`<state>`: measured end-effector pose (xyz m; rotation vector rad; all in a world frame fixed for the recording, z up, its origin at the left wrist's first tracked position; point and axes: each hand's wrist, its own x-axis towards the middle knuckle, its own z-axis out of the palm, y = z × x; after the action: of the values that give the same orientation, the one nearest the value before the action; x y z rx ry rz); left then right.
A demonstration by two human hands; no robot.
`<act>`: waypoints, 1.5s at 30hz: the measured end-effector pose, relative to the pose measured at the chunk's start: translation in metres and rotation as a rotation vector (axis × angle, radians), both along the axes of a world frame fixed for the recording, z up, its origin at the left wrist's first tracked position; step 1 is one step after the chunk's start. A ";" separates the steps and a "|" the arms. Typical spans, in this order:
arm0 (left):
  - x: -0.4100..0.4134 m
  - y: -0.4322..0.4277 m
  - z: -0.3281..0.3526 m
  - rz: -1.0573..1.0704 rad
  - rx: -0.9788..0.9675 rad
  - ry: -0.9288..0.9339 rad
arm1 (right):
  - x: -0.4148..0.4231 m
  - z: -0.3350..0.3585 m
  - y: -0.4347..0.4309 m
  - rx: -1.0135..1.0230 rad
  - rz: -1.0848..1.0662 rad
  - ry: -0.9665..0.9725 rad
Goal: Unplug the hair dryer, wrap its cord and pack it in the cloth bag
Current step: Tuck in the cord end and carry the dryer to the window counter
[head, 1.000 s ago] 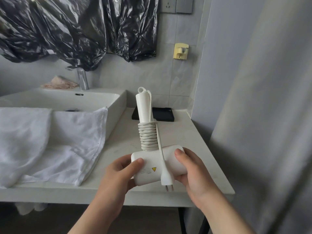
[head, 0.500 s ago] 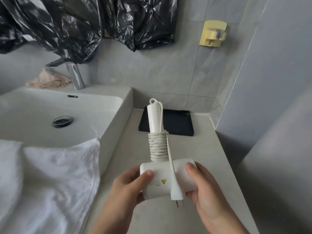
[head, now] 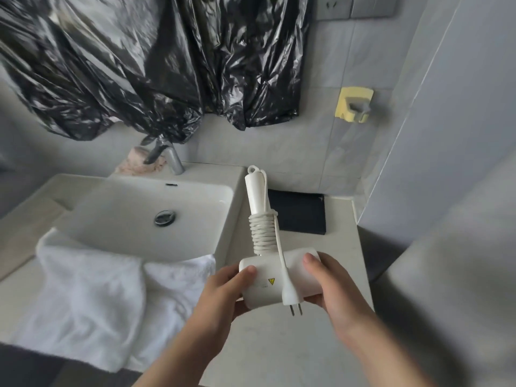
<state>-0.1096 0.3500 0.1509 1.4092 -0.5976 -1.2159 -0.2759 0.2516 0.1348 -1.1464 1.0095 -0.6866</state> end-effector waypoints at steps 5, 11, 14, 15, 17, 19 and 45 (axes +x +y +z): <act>0.014 0.032 0.025 0.099 -0.023 -0.013 | 0.022 0.030 0.018 -0.046 0.102 -0.031; 0.058 0.073 0.027 0.289 -0.009 0.008 | 0.077 0.035 0.043 -0.072 0.262 -0.058; 0.082 0.095 0.026 0.333 -0.013 0.022 | 0.111 0.035 0.055 -0.079 0.368 -0.057; 0.090 0.102 0.027 0.351 -0.015 0.028 | 0.124 0.035 0.060 -0.085 0.391 -0.052; 0.109 0.118 0.027 0.371 -0.022 0.028 | 0.153 0.035 0.067 -0.085 0.434 -0.048; 0.133 0.134 0.026 0.405 -0.020 0.034 | 0.185 0.033 0.077 -0.098 0.475 -0.032; 0.504 0.298 -0.001 0.613 -0.040 0.077 | 0.582 0.019 0.219 0.073 0.565 -0.031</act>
<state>0.3947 0.6475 0.1500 1.3647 -0.1114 -0.7554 0.3065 0.4710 0.1542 -1.2752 0.6306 -0.2131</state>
